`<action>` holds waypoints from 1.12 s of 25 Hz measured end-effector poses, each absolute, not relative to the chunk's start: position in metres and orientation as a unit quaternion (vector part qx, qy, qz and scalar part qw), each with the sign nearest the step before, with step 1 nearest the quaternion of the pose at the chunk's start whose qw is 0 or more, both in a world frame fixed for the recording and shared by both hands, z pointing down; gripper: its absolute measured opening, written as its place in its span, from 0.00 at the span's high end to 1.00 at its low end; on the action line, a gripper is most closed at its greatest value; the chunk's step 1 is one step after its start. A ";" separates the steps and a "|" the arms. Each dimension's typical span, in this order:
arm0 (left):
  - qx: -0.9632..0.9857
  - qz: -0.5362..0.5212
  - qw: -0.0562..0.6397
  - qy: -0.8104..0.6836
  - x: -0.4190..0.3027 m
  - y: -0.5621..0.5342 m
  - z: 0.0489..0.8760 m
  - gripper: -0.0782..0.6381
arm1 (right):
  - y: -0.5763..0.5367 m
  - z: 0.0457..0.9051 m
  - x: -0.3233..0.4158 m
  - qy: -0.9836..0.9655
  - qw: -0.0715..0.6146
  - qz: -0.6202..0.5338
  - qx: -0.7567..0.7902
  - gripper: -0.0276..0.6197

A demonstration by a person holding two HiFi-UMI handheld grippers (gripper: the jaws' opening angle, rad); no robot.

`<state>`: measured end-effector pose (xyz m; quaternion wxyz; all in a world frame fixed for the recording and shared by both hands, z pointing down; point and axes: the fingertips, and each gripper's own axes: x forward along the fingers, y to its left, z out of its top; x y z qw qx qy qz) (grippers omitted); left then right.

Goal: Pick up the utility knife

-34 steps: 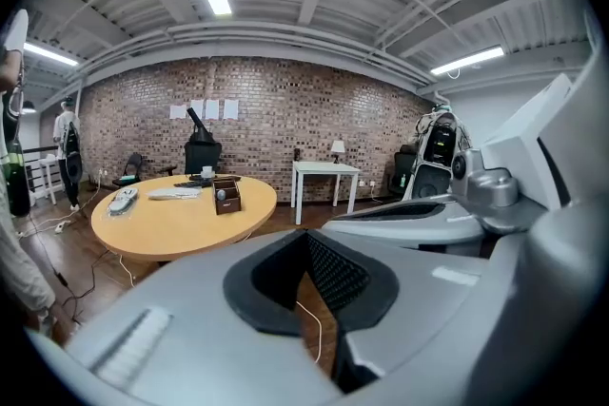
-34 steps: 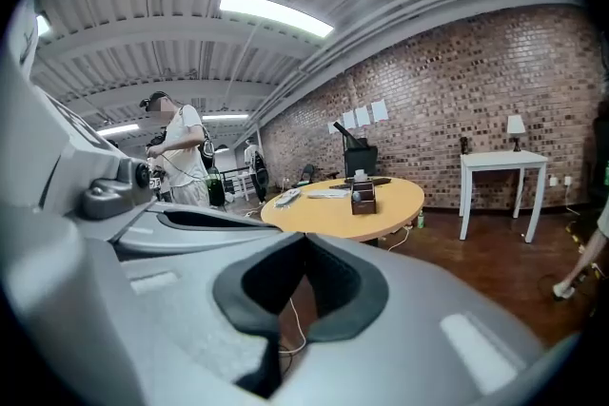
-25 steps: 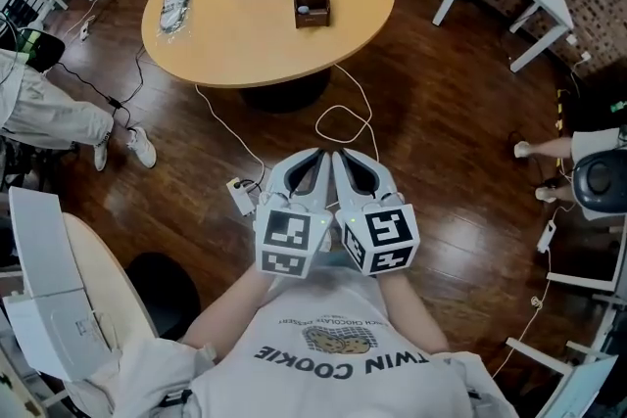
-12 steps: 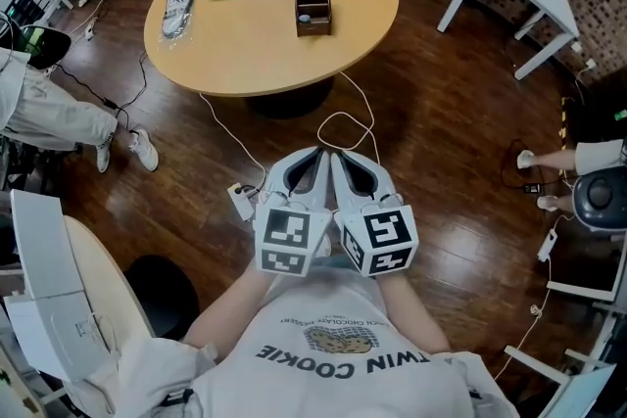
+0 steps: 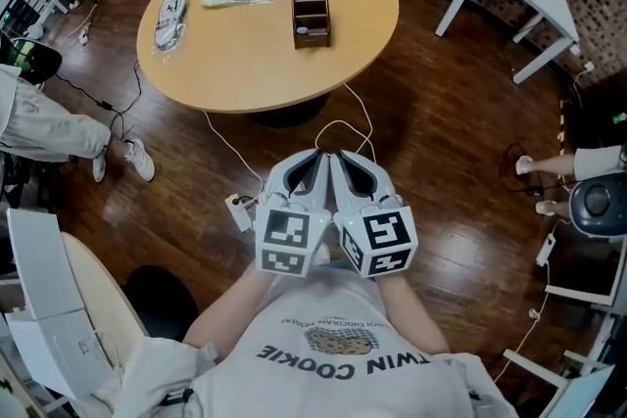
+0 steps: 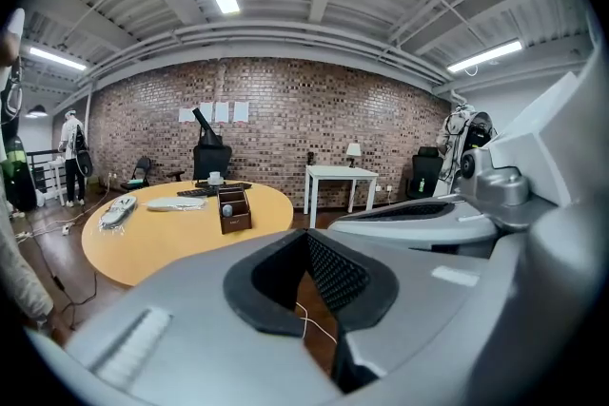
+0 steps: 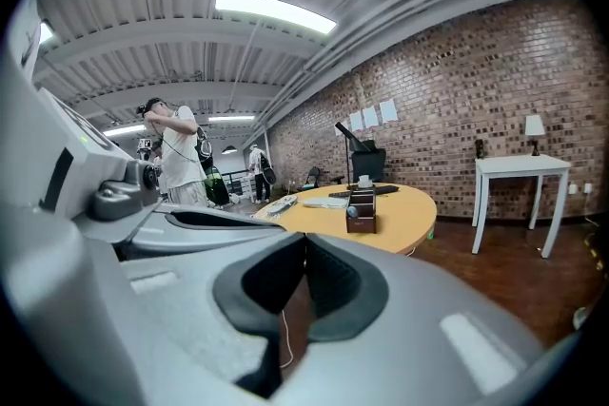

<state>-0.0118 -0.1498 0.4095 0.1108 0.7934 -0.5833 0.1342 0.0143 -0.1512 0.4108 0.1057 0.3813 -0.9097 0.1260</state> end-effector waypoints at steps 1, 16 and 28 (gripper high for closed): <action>0.794 0.134 0.112 -0.582 -0.014 -0.156 0.411 0.88 | -0.158 0.412 0.012 -0.909 0.107 0.126 0.382 0.95; 0.811 0.151 0.112 -0.555 -0.063 -0.288 0.422 0.88 | -0.292 0.421 -0.039 -0.898 0.110 0.137 0.403 0.95; 0.820 0.225 0.051 -0.524 -0.110 -0.382 0.452 0.88 | -0.366 0.437 -0.072 -0.889 0.125 0.140 0.417 0.95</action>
